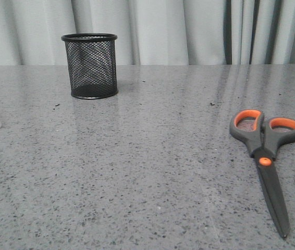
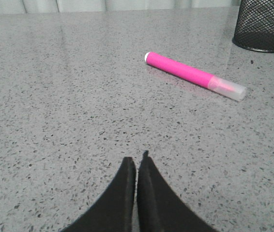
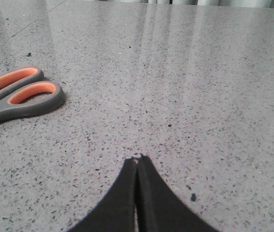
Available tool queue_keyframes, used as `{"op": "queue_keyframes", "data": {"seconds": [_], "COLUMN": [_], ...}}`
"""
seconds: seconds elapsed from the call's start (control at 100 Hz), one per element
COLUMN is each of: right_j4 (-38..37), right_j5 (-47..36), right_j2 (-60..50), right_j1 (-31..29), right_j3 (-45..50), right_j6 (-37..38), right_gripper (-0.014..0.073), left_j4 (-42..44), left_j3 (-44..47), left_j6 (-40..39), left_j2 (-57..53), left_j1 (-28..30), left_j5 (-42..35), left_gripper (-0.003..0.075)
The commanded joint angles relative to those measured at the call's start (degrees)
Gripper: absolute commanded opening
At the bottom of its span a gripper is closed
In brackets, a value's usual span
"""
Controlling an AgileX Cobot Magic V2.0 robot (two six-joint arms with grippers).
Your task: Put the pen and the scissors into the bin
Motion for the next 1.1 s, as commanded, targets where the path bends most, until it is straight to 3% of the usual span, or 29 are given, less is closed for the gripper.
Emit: {"op": "queue_keyframes", "data": {"seconds": [0.0, 0.19, 0.31, 0.43, 0.51, 0.65, 0.77, 0.86, 0.95, 1.09], "right_j4": [0.04, 0.04, 0.73, 12.25, 18.34, 20.11, 20.11, 20.11, 20.11, 20.11], "right_j5": [-2.18, -3.32, -10.73, -22.84, -27.41, -29.25, -32.13, -34.88, -35.96, -31.93], "right_j2": [-1.08, -1.08, -1.08, -1.08, -1.08, -1.08, -1.08, -1.08, -1.08, -0.94], "right_j1": [-0.27, -0.27, -0.27, -0.27, -0.27, -0.27, -0.27, -0.27, -0.27, -0.27], "right_j3": [0.84, 0.84, 0.84, 0.84, 0.84, 0.84, 0.84, 0.79, -0.16, -3.88], "right_j6": [-0.20, -0.20, -0.10, 2.97, 4.88, 6.64, 11.09, 12.75, 14.26, 14.26], "right_gripper": [-0.0076, -0.0076, -0.0076, -0.0076, -0.0076, -0.0076, -0.0076, -0.0076, -0.0063, 0.0086], "left_j4": [-0.63, -0.63, -0.30, -2.68, -8.66, -25.17, -42.64, -52.57, -55.43, -55.43], "left_j3": [2.43, 2.43, 2.43, 2.43, 2.43, 2.43, 2.32, 2.24, 2.24, 1.05], "left_j6": [-0.49, -0.49, -0.49, -0.49, -0.49, -0.49, -0.49, -0.49, -0.49, -0.49], "left_j2": [-1.85, -1.85, -1.85, -1.85, -1.85, -1.85, -1.85, -1.85, -1.85, -1.85], "left_j1": [0.23, 0.23, 0.23, 0.23, 0.10, 0.10, 0.10, 0.10, 0.10, 0.10], "left_j5": [-3.11, -3.11, -3.11, -4.98, -11.84, -25.99, -33.27, -34.60, -33.83, -31.95], "left_gripper": [-0.0019, -0.0019, -0.0019, -0.0019, -0.0019, -0.0019, -0.0019, -0.0019, -0.0018, -0.0010]}}
